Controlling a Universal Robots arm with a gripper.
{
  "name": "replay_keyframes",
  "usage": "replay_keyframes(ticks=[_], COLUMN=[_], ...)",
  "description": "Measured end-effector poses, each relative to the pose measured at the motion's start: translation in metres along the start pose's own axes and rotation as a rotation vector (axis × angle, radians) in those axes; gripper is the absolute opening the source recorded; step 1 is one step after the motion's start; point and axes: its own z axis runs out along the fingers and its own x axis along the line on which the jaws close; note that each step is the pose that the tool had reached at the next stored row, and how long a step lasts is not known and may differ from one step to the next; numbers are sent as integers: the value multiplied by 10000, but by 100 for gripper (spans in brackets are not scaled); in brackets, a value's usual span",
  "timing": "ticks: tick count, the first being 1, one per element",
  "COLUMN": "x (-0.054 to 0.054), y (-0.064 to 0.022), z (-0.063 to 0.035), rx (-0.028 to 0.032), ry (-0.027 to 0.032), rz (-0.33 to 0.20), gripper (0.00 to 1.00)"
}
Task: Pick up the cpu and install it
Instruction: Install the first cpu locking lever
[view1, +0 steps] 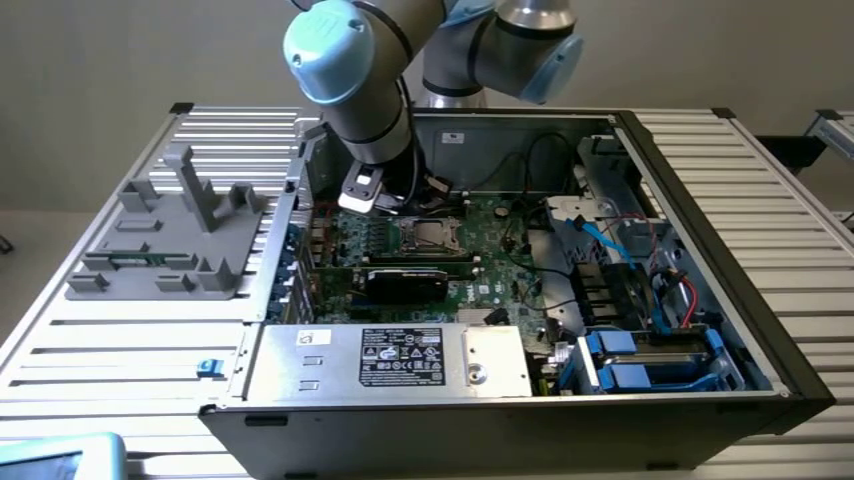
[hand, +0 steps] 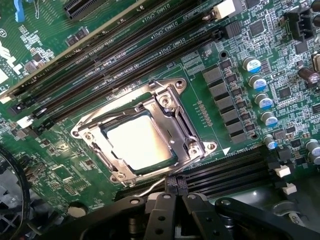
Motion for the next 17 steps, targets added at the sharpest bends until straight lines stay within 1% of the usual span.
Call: replay_keyframes(ticks=[5,9,11,13,15,17], x=[-23,-44,-69,-102,-111,-112], y=[17,32,47,66,76,78], z=[-10,-20,-32,-50,-62,-67], rx=[21,46,78,150,200,210], ry=[18,20,3,-30,-44,-37], rz=[73,117,131,153,163,164], gripper=[11,11,11,11,11,11])
